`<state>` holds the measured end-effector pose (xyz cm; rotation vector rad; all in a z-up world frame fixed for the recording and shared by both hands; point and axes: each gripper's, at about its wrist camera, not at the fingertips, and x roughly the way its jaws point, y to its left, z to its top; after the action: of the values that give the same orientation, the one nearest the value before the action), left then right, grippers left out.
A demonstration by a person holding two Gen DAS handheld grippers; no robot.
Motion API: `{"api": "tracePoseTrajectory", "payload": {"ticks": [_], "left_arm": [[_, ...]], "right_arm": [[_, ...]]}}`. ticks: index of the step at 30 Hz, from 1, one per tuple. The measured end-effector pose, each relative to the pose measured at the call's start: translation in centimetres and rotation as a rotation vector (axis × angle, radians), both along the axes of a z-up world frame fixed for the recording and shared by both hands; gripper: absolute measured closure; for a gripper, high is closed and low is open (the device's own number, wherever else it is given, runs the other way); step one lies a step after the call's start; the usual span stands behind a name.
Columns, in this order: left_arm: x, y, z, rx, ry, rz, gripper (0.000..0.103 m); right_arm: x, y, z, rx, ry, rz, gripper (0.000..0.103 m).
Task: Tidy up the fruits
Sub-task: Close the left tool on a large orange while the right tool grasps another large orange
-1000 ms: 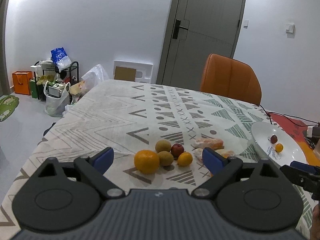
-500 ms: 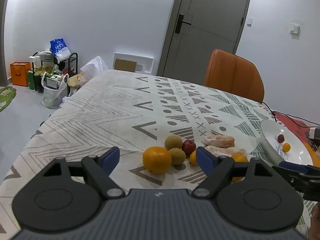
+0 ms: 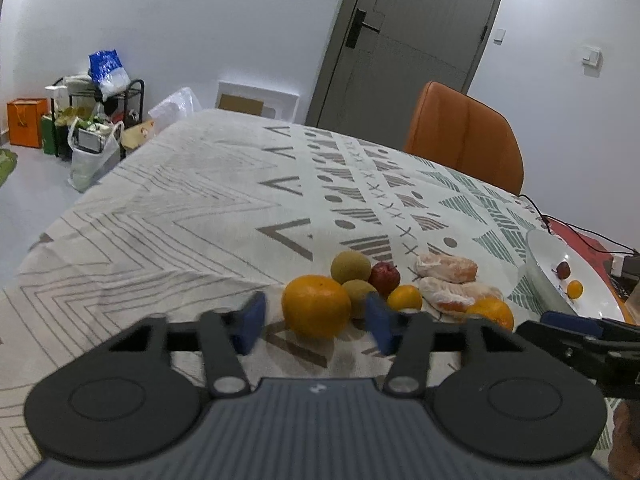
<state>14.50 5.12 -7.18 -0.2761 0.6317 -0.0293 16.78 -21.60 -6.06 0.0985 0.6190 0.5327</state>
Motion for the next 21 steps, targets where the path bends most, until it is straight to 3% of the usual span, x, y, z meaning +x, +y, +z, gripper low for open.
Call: {"api": "tracePoseTrajectory", "payload": {"ticks": [9,10,12,13,21], "left_arm": [[-1.1,0.6,0.6,0.003,-0.013,-0.002,0.067],[-1.1,0.6,0.7,0.003,-0.013,0.000,0.067],[-1.3,0.7,0.8,0.002,-0.017,0.003,0.067],[-1.4,0.8,1.0,0.001,-0.020,0.004,0.067],[-1.8,0.0,2.2,0.016,-0.046,-0.004,0.067]], "right_arm": [[0.6,1.8,-0.6,0.004,0.011,0.026,0.023],[0.7,1.8,-0.7,0.013,0.015,0.026,0.026],[1.1,2.1,-1.1,0.024,0.035,0.031,0.046],[1.4,2.2,-1.3,0.012,0.059,0.023,0.065],[0.0,0.9,-0.3,0.042,0.036,0.006,0.065]]}}
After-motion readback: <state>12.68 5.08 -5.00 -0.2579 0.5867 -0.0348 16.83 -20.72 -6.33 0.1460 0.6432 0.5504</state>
